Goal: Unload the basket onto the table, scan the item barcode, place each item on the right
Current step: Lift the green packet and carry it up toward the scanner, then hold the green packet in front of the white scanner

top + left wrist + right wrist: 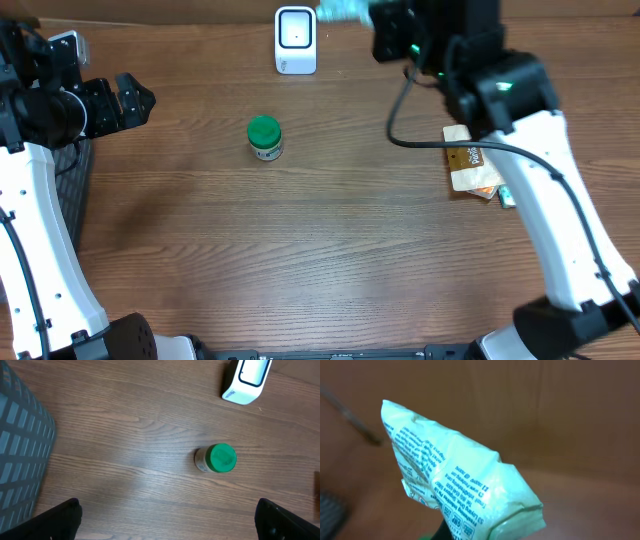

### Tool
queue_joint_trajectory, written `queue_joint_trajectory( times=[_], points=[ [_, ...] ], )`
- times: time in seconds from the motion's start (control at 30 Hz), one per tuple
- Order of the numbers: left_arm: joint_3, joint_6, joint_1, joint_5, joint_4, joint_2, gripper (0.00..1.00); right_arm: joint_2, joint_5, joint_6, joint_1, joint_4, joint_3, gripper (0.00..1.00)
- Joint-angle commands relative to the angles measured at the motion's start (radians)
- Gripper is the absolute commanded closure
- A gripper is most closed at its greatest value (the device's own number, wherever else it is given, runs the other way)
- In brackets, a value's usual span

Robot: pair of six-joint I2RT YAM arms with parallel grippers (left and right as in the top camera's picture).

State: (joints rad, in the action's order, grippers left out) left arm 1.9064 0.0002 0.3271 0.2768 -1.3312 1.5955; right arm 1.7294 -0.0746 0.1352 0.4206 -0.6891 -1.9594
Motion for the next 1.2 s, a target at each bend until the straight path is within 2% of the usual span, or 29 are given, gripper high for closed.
queue_joint_trajectory(
  times=[0.0, 0.1, 0.27, 0.47, 0.53, 0.63, 1.17],
  points=[
    [0.004, 0.016, -0.007, 0.002, 0.003, 0.001, 0.00, 0.119, -0.325, -0.188, 0.064, 0.117, -0.008, 0.96],
    [0.004, 0.016, -0.007, 0.002, 0.003, 0.001, 0.00, 0.209, -0.457, -0.362, 0.098, 0.267, -0.008, 0.96],
    [0.004, 0.016, -0.007, 0.002, 0.003, 0.001, 0.00, 0.378, -0.615, -0.749, 0.129, 0.549, -0.008, 0.96],
    [0.004, 0.015, -0.007, 0.002, 0.003, 0.002, 0.00, 0.570, -0.639, -1.149, 0.132, 0.893, -0.008, 0.96],
    [0.004, 0.016, -0.007, 0.002, 0.003, 0.001, 0.00, 0.613, -0.627, -1.220, 0.132, 0.933, -0.008, 0.96],
    [0.004, 0.016, -0.007, 0.002, 0.003, 0.001, 0.01, 0.665, -0.606, -1.271, 0.132, 0.953, -0.008, 0.96],
    [0.004, 0.016, -0.007, 0.002, 0.003, 0.001, 0.00, 0.719, -0.565, -1.270, 0.131, 0.958, -0.006, 0.96]
  ],
)
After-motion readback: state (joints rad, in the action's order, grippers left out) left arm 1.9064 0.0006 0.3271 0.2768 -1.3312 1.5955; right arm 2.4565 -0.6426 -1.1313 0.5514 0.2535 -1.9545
